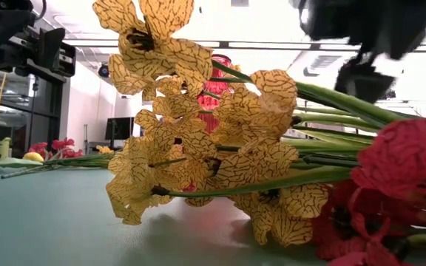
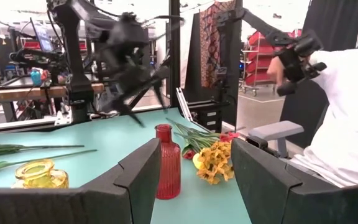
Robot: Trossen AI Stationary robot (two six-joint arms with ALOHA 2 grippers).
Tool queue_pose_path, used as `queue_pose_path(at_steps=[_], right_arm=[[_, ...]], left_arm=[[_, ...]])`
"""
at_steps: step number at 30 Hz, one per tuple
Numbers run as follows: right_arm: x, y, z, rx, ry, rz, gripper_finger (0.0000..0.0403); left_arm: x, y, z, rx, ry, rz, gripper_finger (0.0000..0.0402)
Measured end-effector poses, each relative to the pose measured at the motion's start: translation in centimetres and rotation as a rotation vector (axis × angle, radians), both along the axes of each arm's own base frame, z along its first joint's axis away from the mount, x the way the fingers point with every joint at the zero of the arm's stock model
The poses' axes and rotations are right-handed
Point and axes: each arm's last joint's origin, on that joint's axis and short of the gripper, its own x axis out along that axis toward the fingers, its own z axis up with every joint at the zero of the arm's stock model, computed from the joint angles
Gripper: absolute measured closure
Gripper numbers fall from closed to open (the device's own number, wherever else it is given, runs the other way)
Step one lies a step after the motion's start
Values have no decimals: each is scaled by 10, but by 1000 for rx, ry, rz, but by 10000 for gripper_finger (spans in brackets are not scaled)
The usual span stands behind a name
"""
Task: Sort flowers into vase by color
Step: Put the bottom yellow flowers into the green vase
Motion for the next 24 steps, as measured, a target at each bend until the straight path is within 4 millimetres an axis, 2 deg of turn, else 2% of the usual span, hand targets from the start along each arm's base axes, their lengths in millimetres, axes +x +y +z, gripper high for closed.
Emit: queue_pose_path(at_steps=[4, 7, 17, 24], right_arm=[[-7, 32, -11, -86, -19, 8, 110], [-7, 44, -21, -111, -32, 64, 110], [-4, 56, -63, 38, 225, 149, 111], [6, 64, -62, 117, 134, 159, 135]], left_arm=[[0, 0, 0, 0, 0, 0, 218], [0, 0, 0, 0, 0, 0, 218], [0, 0, 0, 0, 0, 0, 218], [0, 0, 0, 0, 0, 0, 218]])
